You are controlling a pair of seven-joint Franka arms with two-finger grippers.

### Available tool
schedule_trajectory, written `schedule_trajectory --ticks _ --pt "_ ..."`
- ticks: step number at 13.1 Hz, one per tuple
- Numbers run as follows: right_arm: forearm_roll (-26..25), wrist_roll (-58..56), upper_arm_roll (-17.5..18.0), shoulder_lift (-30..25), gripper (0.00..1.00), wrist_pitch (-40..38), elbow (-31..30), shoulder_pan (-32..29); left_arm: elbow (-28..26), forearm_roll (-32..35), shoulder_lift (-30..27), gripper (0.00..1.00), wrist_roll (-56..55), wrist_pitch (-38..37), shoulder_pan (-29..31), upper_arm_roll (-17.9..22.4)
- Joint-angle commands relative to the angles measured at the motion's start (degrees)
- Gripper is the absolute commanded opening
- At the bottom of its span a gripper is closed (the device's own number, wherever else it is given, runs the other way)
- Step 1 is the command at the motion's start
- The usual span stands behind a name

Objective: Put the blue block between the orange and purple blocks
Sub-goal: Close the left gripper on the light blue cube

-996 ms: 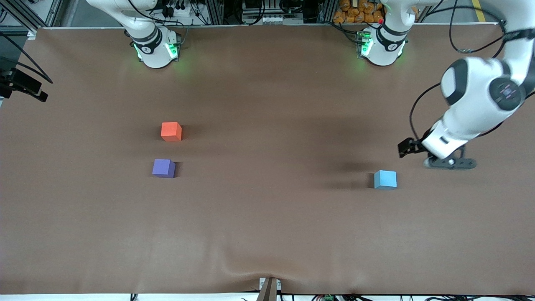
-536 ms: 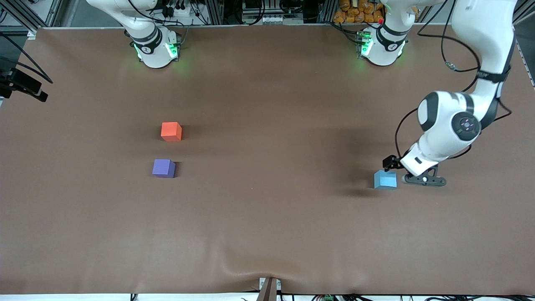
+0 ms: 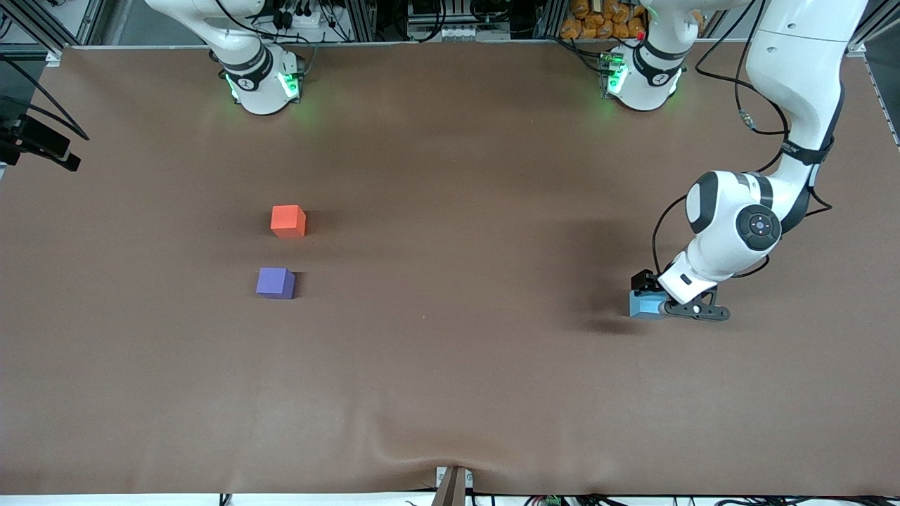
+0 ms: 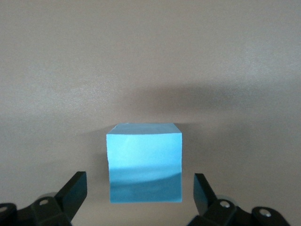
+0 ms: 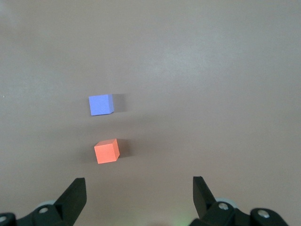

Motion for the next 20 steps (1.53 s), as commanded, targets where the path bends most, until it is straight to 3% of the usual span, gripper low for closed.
schedule_trajectory --ticks 1,4,12,13,14,17,18,20 --pt "0.79 0.32 0.58 -0.43 1.0 -0.36 -0.01 -0.96 1.01 1.3 1.2 1.0 0.24 1.41 -0.2 -0.08" --pt "0.79 0.32 0.58 -0.43 1.0 -0.36 -0.01 -0.87 2.24 1.39 4.45 1.0 1.11 4.05 0.24 -0.08" --pt "0.79 0.32 0.58 -0.43 1.0 -0.36 -0.01 -0.96 2.59 1.39 4.72 1.0 2.44 3.88 -1.08 -0.17" --pt "0.79 0.32 0.58 -0.43 1.0 -0.36 -0.01 -0.96 2.59 1.39 4.81 0.93 2.44 3.88 -0.9 -0.08" --pt "0.79 0.32 0.58 -0.43 1.0 -0.36 -0.01 -0.96 2.59 1.39 4.81 0.79 2.44 3.88 -0.64 -0.08" --pt "0.79 0.32 0.58 -0.43 1.0 -0.45 -0.01 -1.05 2.42 1.39 4.55 0.25 2.7 3.79 -0.47 -0.17" --pt "0.79 0.32 0.58 -0.43 1.0 -0.45 -0.01 -0.96 2.5 1.39 4.02 0.15 2.62 3.79 -0.55 -0.17" --pt "0.79 0.32 0.58 -0.43 1.0 -0.45 -0.01 -1.05 2.5 1.48 2.09 0.06 2.35 3.62 -1.34 -0.69"
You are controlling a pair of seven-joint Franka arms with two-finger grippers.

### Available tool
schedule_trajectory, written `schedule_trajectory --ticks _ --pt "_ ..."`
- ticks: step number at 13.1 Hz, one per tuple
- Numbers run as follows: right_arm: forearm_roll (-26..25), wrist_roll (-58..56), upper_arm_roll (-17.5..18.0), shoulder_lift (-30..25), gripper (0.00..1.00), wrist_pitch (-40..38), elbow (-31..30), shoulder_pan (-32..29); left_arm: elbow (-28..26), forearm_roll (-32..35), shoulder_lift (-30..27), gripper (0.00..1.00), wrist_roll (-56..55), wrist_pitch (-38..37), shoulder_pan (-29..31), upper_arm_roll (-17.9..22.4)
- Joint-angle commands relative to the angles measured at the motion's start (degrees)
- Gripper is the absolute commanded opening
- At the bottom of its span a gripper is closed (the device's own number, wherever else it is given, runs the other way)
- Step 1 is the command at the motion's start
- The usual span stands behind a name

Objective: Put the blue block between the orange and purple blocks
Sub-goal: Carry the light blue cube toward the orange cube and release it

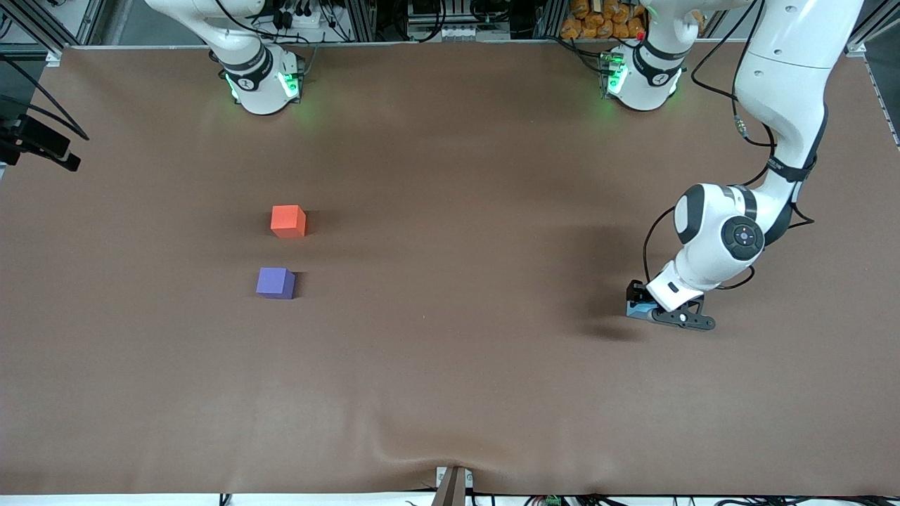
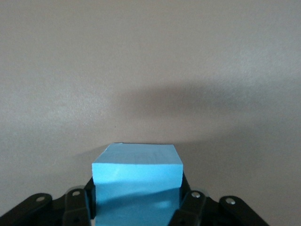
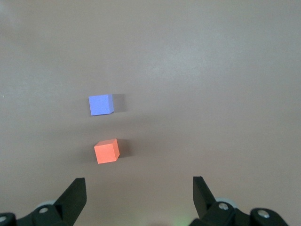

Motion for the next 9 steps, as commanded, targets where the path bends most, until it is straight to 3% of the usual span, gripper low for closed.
schedule_trajectory --ticks 1,4,7,9 --pt "0.79 0.32 0.58 -0.43 1.0 -0.44 -0.01 -1.03 0.09 1.3 -3.08 0.06 -0.17 -1.15 -0.86 -1.9" --pt "0.79 0.4 0.58 -0.43 1.0 -0.36 -0.01 -1.03 4.55 1.3 -4.85 0.04 -1.4 -6.93 -2.79 -6.47" --pt "0.79 0.32 0.58 -0.43 1.0 -0.44 -0.01 -1.03 14.92 1.3 -3.89 0.04 -8.76 -18.52 -11.29 -6.92" --pt "0.79 0.4 0.58 -0.43 1.0 -0.36 -0.01 -1.03 18.71 1.3 -2.31 0.05 -13.25 -20.14 -15.7 -6.83"
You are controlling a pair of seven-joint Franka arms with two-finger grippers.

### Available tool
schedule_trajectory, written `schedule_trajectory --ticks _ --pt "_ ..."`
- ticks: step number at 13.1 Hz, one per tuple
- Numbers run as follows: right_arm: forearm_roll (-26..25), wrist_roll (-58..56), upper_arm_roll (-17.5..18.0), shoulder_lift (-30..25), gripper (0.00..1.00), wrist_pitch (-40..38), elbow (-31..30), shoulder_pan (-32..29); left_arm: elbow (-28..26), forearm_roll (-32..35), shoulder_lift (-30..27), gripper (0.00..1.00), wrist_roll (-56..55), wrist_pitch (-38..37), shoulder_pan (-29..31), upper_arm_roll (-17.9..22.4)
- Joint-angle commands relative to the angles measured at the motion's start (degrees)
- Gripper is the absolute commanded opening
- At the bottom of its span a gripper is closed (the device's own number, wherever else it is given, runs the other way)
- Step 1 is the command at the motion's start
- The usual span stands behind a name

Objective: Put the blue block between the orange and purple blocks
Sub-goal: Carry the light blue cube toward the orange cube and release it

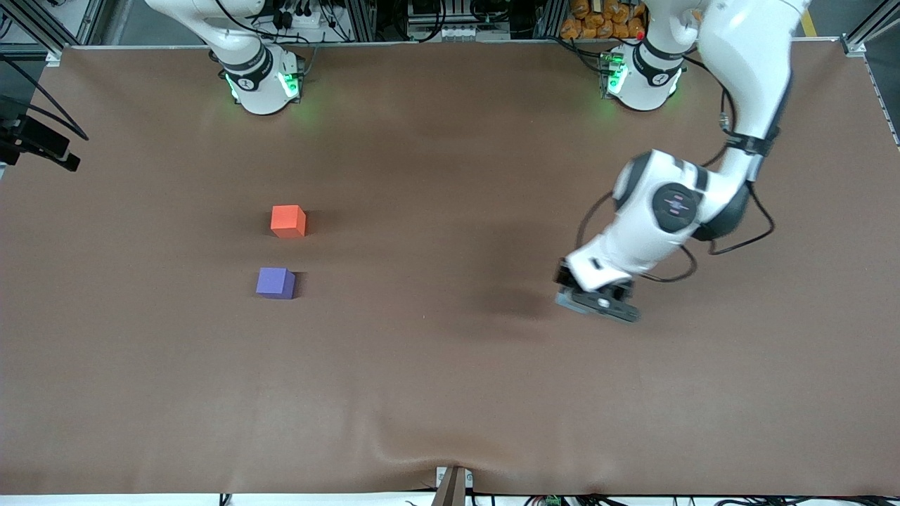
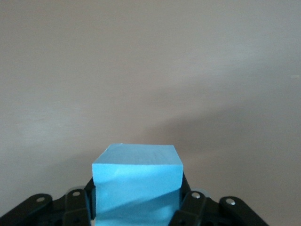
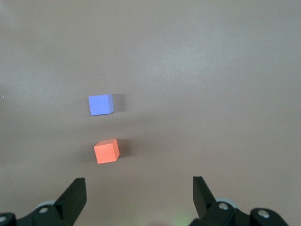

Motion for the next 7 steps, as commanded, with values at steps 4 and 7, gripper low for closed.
schedule_trajectory --ticks 4,7 --pt "0.79 0.32 0.58 -0.43 1.0 -0.33 -0.01 -0.96 13.1 1.19 8.82 0.04 -7.15 -2.53 -12.97 1.27" --pt "0.79 0.32 0.58 -0.43 1.0 -0.33 -0.01 -0.96 21.71 1.19 16.73 0.05 -17.78 -2.53 -22.8 5.03"
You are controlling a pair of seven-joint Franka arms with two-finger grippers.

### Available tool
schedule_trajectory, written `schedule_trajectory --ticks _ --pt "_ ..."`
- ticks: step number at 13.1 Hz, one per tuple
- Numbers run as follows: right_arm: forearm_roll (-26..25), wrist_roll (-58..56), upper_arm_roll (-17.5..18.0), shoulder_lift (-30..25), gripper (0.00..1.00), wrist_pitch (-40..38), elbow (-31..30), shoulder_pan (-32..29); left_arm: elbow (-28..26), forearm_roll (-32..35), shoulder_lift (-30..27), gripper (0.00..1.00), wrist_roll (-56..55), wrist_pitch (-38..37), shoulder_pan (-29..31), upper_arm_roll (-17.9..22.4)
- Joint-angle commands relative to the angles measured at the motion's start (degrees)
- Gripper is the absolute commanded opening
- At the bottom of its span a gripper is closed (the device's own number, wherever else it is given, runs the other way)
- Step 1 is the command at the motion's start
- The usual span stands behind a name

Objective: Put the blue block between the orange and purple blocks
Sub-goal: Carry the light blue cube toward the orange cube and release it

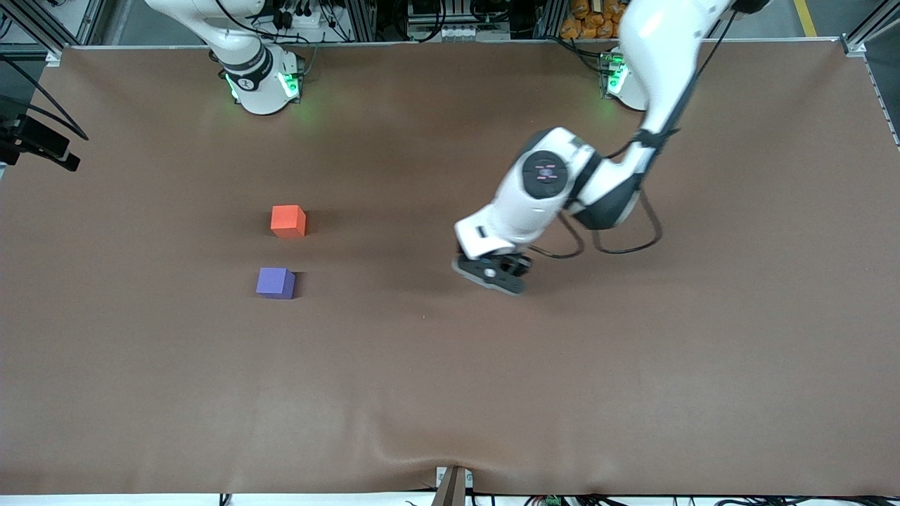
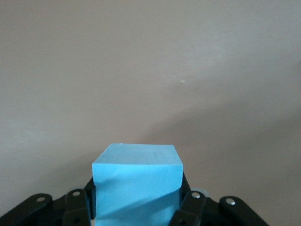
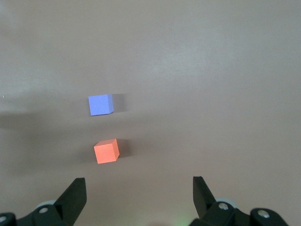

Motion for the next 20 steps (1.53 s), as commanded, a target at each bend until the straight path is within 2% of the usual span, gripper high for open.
schedule_trajectory --ticks 1,3,6,7,8,9,10,12,15,17,20 --pt "0.79 0.32 0.58 -0.43 1.0 -0.33 -0.01 -0.94 10.96 1.02 8.77 0.05 -6.68 -1.34 -10.8 7.21" --pt "0.79 0.32 0.58 -0.43 1.0 -0.33 -0.01 -0.94 14.4 0.58 13.08 0.05 -10.37 -1.08 -17.85 12.59" --pt "0.79 0.41 0.58 0.0 1.0 -0.33 -0.01 -1.03 17.48 0.58 17.83 0.08 -12.41 -0.46 -20.15 12.87" --pt "0.79 0.41 0.58 0.01 1.0 -0.33 -0.01 -1.11 17.66 0.58 18.45 0.15 -12.85 0.32 -20.68 12.96" --pt "0.79 0.41 0.58 0.01 1.0 -0.33 -0.01 -1.12 17.67 0.58 18.81 0.3 -13.03 0.94 -20.69 12.87" --pt "0.79 0.41 0.58 0.01 1.0 -0.33 -0.01 -1.12 17.58 0.58 18.9 0.79 -13.2 1.03 -20.69 12.87" --pt "0.79 0.41 0.58 0.01 1.0 -0.33 -0.01 -1.12 17.58 0.58 18.73 1.0 -13.38 1.03 -20.6 12.96" --pt "0.79 0.41 0.58 0.01 1.0 -0.33 -0.01 -1.12 17.58 0.66 18.02 1.0 -16.0 0.77 -20.6 12.96" --pt "0.79 0.32 0.58 0.18 1.0 -0.33 -0.01 -1.12 17.49 0.58 12.51 1.0 -16.28 -4.21 -19.9 13.31" --pt "0.61 0.32 0.66 0.18 1.0 -0.42 -0.01 -0.51 17.32 0.58 6.28 1.0 -16.11 -10.19 -17.54 14.62" --pt "0.26 0.32 0.75 2.28 1.0 -0.42 0.08 -0.32 16.0 1.19 -4.19 1.0 -15.06 -20.55 -9.12 14.63"
